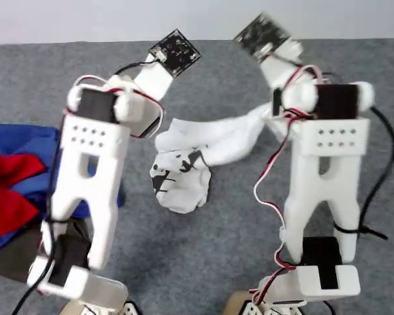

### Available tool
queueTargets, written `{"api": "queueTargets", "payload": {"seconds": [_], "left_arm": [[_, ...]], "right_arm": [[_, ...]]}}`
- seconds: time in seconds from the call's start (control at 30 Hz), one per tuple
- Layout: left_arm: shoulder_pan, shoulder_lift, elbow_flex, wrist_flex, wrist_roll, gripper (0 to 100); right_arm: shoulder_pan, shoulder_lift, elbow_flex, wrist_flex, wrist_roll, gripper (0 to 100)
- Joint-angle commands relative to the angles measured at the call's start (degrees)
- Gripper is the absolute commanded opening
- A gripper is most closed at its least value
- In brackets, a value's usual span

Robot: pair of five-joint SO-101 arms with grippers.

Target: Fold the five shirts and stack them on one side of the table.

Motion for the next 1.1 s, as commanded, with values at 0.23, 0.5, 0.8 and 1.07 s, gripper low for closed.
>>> {"api": "queueTargets", "payload": {"seconds": [0.23, 0.5, 0.8, 1.07], "left_arm": [[0.4, 17.7, -1.5, -5.2, 1.8, 20], [0.4, 31.8, -14.9, -5.0, 1.8, 21], [0.6, 47.2, -31.8, 3.9, 1.6, 18], [0.1, 50.2, -50.2, 14.2, 1.6, 1]], "right_arm": [[-0.7, -4.8, 13.0, 2.1, -0.4, 1.0], [-2.0, -4.5, 13.1, 1.9, -0.8, 1.0], [-1.7, -4.5, 13.1, 2.0, -0.7, 1.0], [-1.6, -5.0, 12.8, 2.0, -0.4, 1.0]]}}
